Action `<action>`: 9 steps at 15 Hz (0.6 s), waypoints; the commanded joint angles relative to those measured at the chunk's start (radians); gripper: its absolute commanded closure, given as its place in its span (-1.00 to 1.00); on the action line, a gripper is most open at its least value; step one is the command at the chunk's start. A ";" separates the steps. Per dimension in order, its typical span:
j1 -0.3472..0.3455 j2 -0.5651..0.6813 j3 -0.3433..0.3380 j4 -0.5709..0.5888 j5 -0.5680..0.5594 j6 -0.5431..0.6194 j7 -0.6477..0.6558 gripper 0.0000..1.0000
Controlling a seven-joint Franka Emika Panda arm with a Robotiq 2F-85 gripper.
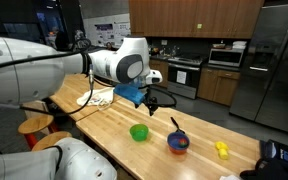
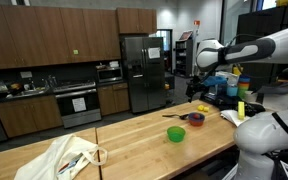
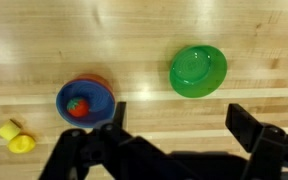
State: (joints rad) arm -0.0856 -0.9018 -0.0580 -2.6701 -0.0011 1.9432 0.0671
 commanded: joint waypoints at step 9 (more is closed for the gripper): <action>-0.017 0.256 0.082 0.199 -0.004 0.147 0.167 -1.00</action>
State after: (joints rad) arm -0.0943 -0.6927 -0.0146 -2.4965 0.0030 2.0767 0.1921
